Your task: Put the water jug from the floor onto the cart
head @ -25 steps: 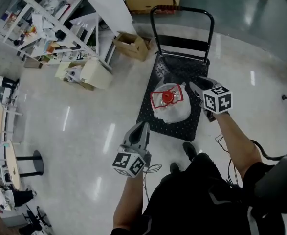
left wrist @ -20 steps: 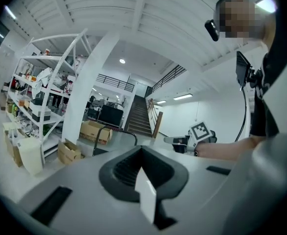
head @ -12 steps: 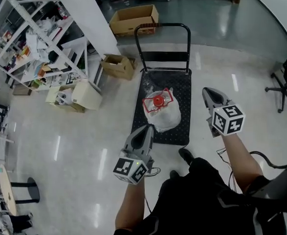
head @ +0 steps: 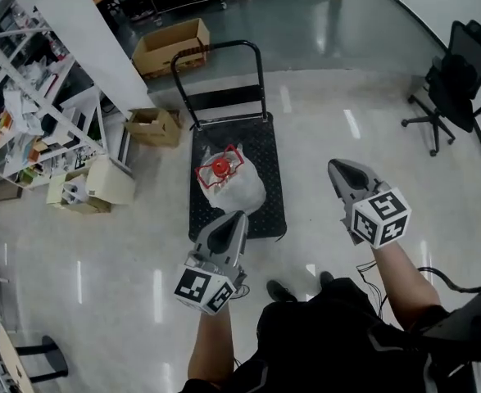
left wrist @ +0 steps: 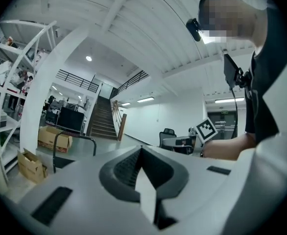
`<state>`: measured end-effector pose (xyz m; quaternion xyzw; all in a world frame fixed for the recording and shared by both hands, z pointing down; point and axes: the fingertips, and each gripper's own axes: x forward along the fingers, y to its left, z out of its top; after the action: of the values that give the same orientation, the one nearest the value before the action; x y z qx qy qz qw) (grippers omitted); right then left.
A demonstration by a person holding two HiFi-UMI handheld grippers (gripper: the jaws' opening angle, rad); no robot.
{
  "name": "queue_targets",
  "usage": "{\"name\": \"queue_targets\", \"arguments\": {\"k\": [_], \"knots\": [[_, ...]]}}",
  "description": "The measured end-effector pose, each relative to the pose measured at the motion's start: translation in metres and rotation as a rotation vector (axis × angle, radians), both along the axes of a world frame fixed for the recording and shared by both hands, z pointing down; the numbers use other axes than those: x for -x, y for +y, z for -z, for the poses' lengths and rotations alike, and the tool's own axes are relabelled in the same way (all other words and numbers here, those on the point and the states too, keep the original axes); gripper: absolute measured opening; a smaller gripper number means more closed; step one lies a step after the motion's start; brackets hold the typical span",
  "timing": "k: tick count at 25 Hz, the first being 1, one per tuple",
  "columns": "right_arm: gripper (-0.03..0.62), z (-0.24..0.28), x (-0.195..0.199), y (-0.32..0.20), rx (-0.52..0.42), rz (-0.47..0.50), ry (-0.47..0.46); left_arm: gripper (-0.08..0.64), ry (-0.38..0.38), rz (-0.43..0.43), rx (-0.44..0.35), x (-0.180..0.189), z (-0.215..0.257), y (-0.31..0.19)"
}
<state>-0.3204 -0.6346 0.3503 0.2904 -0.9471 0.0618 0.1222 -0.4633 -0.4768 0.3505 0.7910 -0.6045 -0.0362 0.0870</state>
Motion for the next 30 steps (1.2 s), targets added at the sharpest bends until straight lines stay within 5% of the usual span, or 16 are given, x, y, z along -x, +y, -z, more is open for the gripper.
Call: {"name": "queue_targets", "arguments": {"k": [5, 20, 30], "knots": [[0.002, 0.004, -0.060, 0.011, -0.009, -0.005, -0.008, -0.009, -0.029, 0.027, -0.005, -0.050, 0.017, -0.001], [0.002, 0.018, -0.298, 0.071, -0.029, 0.091, -0.062, -0.009, -0.054, 0.057, 0.025, -0.304, 0.042, 0.035], [0.002, 0.018, -0.333, 0.144, -0.034, 0.060, -0.086, -0.009, -0.084, -0.012, 0.043, -0.349, 0.042, 0.100]]}}
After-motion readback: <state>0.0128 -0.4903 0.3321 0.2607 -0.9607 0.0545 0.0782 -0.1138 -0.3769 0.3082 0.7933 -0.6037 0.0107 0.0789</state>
